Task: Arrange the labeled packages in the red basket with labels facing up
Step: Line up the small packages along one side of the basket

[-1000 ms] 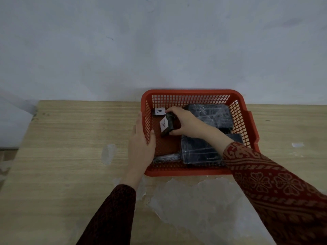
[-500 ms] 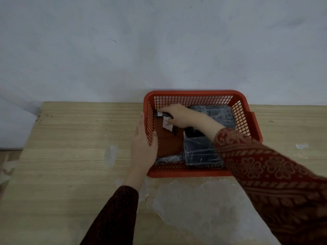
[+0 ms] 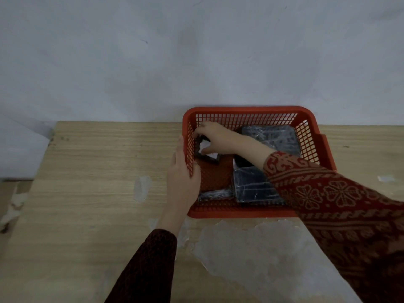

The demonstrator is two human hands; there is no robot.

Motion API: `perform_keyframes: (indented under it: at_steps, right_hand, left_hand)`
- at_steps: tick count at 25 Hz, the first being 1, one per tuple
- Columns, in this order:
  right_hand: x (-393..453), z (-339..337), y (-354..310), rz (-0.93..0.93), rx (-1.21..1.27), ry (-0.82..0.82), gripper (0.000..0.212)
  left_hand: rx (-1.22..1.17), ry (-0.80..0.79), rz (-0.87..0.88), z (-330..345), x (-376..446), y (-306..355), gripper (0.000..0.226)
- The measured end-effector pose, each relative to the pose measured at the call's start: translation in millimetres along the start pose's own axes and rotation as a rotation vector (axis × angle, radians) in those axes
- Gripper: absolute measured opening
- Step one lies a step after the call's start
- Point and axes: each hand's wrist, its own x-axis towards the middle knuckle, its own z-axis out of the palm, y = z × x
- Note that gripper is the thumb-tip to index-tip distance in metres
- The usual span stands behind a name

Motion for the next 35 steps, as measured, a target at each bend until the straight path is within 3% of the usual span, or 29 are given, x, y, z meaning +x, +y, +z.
perform_keyframes:
  at_steps: [4,6,9,13,16,18,21,24,27,31,35]
  right_hand:
    - [-23.4,31.7,1.1,0.107,-0.279,0.186,0.084]
    - [-25.6,39.0,0.9,0.132,-0.243,0.236,0.078]
    - [-24.0,39.0,3.2,0.014,-0.253,0.223,0.061]
    - [-29.6,30.3,1.5,0.008,-0.253,0.148,0.062]
    - [-46.7,27.4,-10.9,-0.092,-0.171,0.192,0.042]
    - [-64.1,33.4,-18.2,-0.136,-0.171,0.042,0.045]
    - [-83.6,48.1,-26.9,-0.12,-0.388,-0.223,0.064]
    - [-84.0,56.6,-31.3,-0.141,-0.477,-0.22,0.054]
    - [-80.5,47.7,-28.2,-0.068,-0.23,-0.239,0.032]
    - [-71.5,31.7,-16.9,0.011,-0.048,-0.129,0.032]
    - [-61.0,36.6,-12.2,0.058,-0.271,0.049,0.028]
  left_hand:
    - [-0.018,0.004,-0.005,0.4,-1.2,0.6,0.066]
    - [-0.02,0.003,-0.004,0.5,-1.3,1.2,0.065]
    - [-0.024,-0.007,-0.011,0.4,-1.3,0.7,0.065]
    - [-0.023,-0.016,-0.016,0.0,-1.7,1.9,0.064]
    - [-0.069,-0.023,-0.02,-2.3,-1.9,3.6,0.055]
    - [-0.13,-0.012,-0.057,-3.4,-1.1,4.0,0.048]
    - [-0.153,0.001,-0.069,-5.1,-1.7,4.7,0.046]
    - [-0.157,-0.005,-0.076,-5.0,-1.5,4.6,0.045]
    - [-0.158,-0.008,-0.069,-5.1,-1.2,4.7,0.045]
    - [-0.163,-0.004,-0.062,-5.3,-0.7,2.8,0.045]
    - [-0.176,-0.01,-0.07,-5.0,0.5,1.9,0.045]
